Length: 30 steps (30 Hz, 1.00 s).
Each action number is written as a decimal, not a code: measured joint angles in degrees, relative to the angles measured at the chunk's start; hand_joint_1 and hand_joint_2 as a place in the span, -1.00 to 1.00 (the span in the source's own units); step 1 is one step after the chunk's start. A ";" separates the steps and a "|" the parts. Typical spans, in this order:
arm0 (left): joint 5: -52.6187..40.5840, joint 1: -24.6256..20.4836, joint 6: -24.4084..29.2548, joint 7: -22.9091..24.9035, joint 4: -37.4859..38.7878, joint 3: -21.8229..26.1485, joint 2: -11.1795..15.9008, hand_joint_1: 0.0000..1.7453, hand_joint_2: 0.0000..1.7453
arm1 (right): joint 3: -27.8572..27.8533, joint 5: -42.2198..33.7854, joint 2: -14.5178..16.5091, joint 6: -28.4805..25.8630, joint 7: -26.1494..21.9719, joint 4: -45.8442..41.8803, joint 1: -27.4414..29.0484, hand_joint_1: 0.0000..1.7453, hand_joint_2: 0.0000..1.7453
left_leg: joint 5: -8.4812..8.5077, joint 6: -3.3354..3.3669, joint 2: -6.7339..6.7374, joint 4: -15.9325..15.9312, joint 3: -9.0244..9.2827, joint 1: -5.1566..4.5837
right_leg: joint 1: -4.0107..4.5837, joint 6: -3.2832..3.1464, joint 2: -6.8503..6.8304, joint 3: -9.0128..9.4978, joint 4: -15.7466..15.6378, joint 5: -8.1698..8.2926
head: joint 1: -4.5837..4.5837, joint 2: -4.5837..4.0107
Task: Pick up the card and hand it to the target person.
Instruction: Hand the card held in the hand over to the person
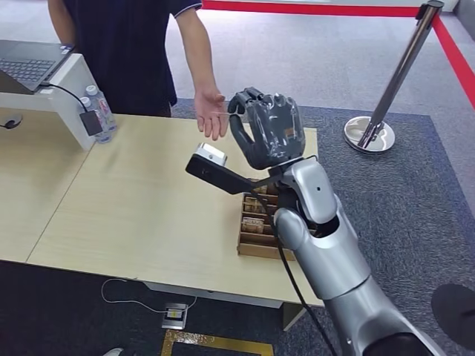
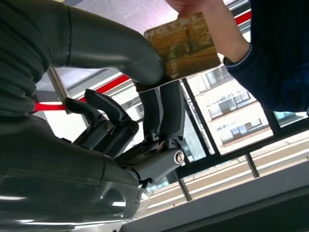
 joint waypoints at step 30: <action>0.05 -0.10 0.98 0.69 0.27 -0.01 -0.35 -1.00 -1.00 | 0.35 -8.58 6.06 -3.19 -5.74 23.15 -4.68 -1.00 1.00 | 0.00 0.01 -0.02 0.00 -0.03 -0.02 | 0.00 0.00 0.00 -0.06 -0.03 0.00 | 0.01 0.00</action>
